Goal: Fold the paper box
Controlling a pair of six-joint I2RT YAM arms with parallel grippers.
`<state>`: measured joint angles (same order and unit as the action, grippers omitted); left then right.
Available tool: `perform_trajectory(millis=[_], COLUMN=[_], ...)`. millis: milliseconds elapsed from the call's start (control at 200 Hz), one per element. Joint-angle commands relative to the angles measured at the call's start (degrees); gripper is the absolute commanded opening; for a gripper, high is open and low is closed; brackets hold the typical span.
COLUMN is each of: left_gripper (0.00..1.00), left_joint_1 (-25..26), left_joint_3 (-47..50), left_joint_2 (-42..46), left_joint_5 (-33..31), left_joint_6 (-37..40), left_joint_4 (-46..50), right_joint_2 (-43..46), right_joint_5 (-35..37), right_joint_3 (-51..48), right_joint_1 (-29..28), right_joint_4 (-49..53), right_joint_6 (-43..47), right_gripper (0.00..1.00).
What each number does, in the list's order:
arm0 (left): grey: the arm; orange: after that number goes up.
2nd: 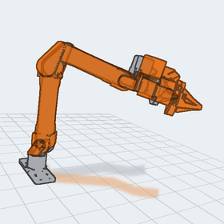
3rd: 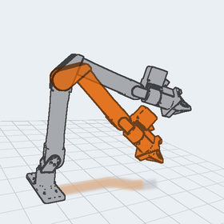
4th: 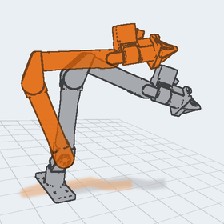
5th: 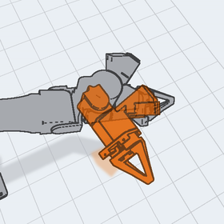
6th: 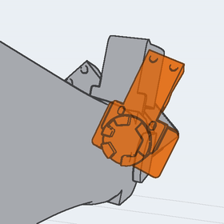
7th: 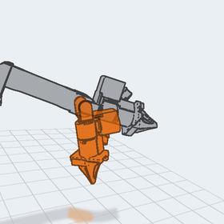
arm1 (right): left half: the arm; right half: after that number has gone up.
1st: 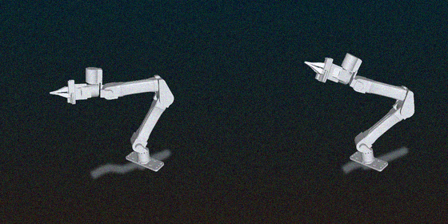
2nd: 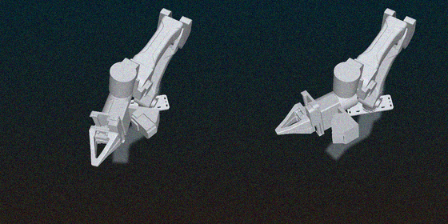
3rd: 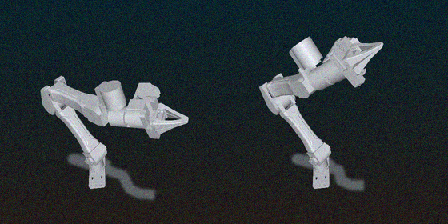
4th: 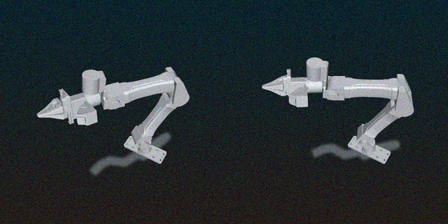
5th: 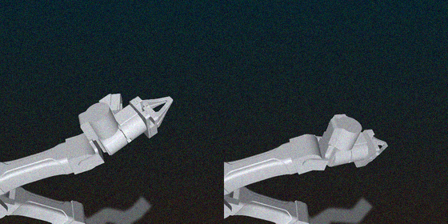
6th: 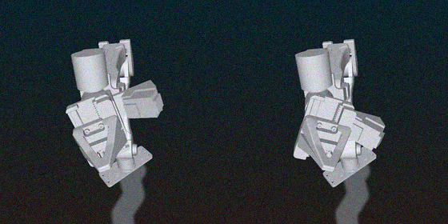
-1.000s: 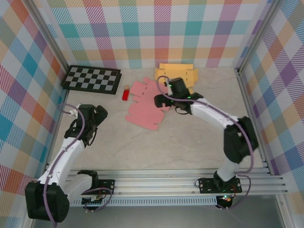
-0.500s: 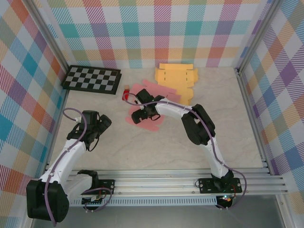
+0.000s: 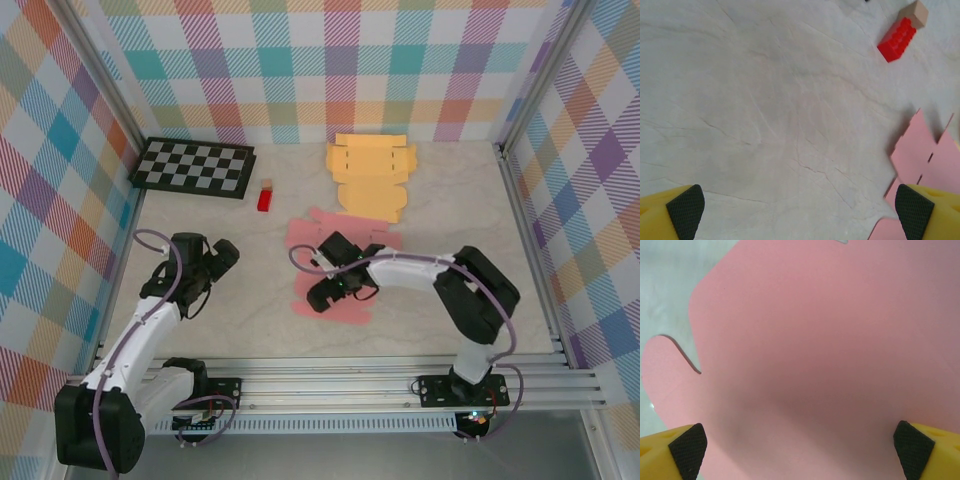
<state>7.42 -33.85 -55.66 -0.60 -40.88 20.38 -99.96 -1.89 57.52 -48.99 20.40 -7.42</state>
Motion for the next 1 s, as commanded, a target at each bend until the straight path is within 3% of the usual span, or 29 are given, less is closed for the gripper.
perform_trajectory(millis=[0,100,265,430,660,860,900,995], left_gripper=[1.0,1.0,1.0,0.94,0.86,0.55,0.42,0.02], left_joint_1=[1.8,5.6,12.9,13.4,19.0,19.7,19.8,20.0], left_joint_3=[2.7,2.2,-3.8,-6.3,-8.9,-9.3,-10.0,-11.7], left_joint_2=[-2.6,-7.5,-19.8,-30.9,-39.6,-45.5,-46.9,-48.0], left_joint_5=[9.8,14.5,17.9,20.5,22.3,21.9,22.5,23.5], left_joint_6=[0.8,2.3,7.8,6.2,6.7,4.9,3.9,2.3], left_joint_4=[-10.5,-16.5,-21.5,-26.2,-30.2,-34.6,-35.8,-38.3], right_joint_2=[6.5,15.1,25.3,27.9,27.7,30.8,31.5,32.6], right_joint_5=[-6.8,-8.3,-2.8,-1.0,-7.0,-12.4,-13.7,-15.8], right_joint_3=[-7.8,-11.5,-10.1,-5.3,-1.1,-3.1,-3.4,-3.5], right_joint_1=[-0.8,-0.8,-0.7,1.8,5.7,9.5,10.6,13.9], right_joint_4=[2.4,3.4,3.4,3.0,2.7,-1.9,-2.9,-4.5], right_joint_6=[0.6,2.5,5.6,12.0,12.6,11.6,11.4,11.9], right_gripper=[1.0,1.0,1.0,0.98,0.93,0.92,0.91,0.91])
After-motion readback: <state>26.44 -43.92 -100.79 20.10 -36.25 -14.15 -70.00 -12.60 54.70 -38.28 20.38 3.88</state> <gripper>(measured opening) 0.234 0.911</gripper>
